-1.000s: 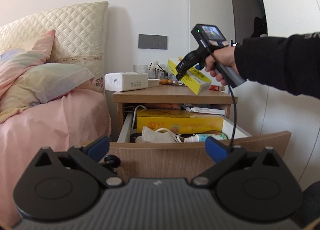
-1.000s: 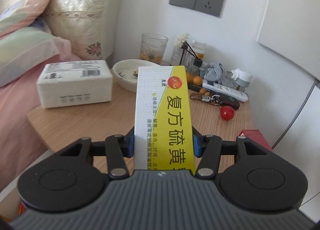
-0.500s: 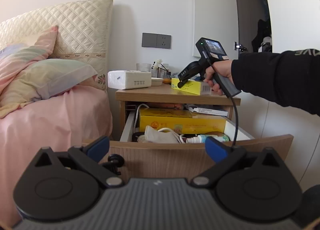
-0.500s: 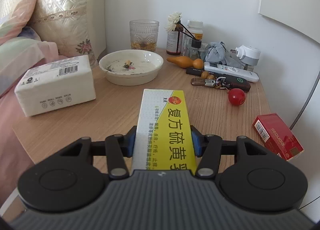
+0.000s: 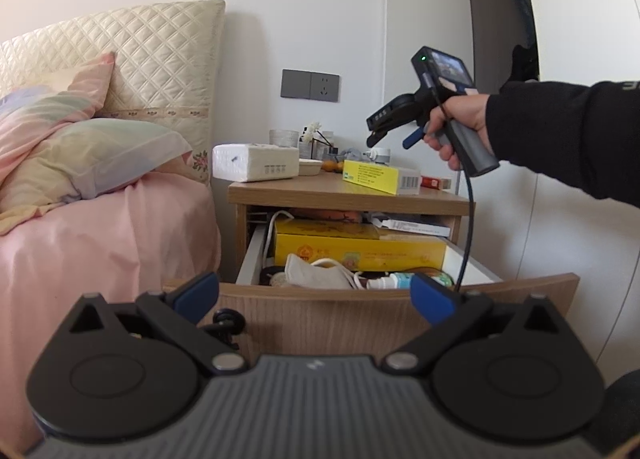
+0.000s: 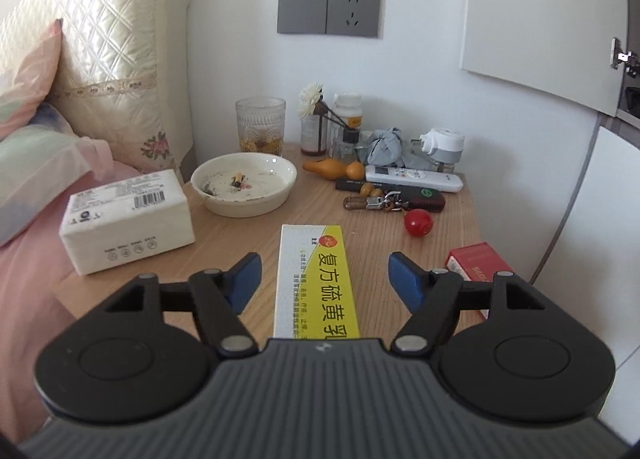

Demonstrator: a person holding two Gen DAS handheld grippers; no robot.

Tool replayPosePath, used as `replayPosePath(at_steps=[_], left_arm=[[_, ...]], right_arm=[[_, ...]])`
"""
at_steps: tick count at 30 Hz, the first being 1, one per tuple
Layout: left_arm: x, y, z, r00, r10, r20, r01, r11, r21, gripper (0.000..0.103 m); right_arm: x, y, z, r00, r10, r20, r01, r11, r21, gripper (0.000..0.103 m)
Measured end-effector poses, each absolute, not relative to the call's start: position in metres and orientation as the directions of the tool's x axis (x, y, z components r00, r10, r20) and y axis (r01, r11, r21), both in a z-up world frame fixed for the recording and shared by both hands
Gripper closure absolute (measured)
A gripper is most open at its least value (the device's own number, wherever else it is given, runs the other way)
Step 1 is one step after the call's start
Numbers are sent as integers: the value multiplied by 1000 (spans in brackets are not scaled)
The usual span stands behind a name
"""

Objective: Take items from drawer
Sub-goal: 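Open the right gripper to release the box on the nightstand, then raise the right tool away from the nightstand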

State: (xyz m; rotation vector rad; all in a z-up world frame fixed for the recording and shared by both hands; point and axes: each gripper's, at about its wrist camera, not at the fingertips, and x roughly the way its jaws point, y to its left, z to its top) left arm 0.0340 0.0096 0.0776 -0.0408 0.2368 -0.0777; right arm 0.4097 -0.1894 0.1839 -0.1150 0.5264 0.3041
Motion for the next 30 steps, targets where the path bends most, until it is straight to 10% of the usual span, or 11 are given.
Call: replayPosePath(at_steps=[30], left_arm=[[27, -3, 80, 969, -95, -229, 90, 995, -33, 0]], right_arm=[[182, -241, 217, 838, 336, -431, -386, 922, -32, 30]])
